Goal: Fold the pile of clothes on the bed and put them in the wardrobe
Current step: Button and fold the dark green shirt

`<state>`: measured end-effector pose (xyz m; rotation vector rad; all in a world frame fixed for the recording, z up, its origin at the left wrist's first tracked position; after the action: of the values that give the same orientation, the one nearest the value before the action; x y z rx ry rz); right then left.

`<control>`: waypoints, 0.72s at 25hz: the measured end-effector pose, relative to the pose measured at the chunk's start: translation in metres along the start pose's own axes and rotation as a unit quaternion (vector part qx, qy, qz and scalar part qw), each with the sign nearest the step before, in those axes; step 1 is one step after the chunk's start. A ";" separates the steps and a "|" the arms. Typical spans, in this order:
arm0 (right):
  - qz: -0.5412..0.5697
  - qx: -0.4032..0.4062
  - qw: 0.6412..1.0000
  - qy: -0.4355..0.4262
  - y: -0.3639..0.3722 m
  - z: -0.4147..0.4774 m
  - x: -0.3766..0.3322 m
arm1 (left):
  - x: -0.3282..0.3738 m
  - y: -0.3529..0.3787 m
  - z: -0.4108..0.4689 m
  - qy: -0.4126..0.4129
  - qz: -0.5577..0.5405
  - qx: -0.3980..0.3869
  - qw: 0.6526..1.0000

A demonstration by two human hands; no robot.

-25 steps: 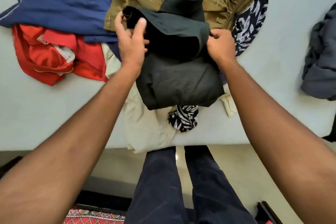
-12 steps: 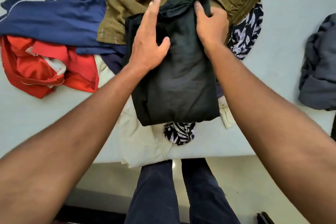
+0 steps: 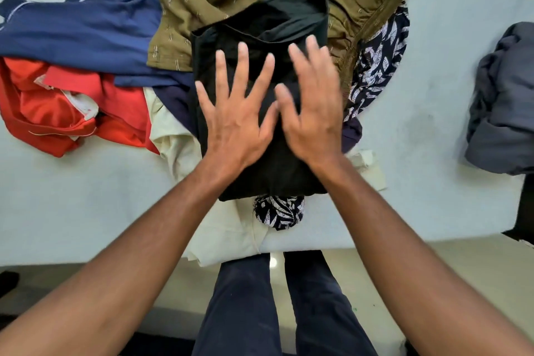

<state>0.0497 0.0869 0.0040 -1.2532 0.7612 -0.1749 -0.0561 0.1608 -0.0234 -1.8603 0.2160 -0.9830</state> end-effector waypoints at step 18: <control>-0.142 -0.216 0.965 0.044 0.124 0.059 0.043 | -0.054 0.083 0.068 -0.088 0.039 -0.157 0.983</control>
<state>0.0833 0.1531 -0.1194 -1.7811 0.7149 -0.3109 -0.0212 0.1945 -0.1331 -2.1971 0.3503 -0.7575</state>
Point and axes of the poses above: each hand's wrist, its own z-axis towards the middle knuckle, its own y-axis out of the palm, x = y × z, the point moved 10 cm from there along z, towards the middle knuckle, and after that the axes turned 12 degrees about -z, right-handed, at the moved point
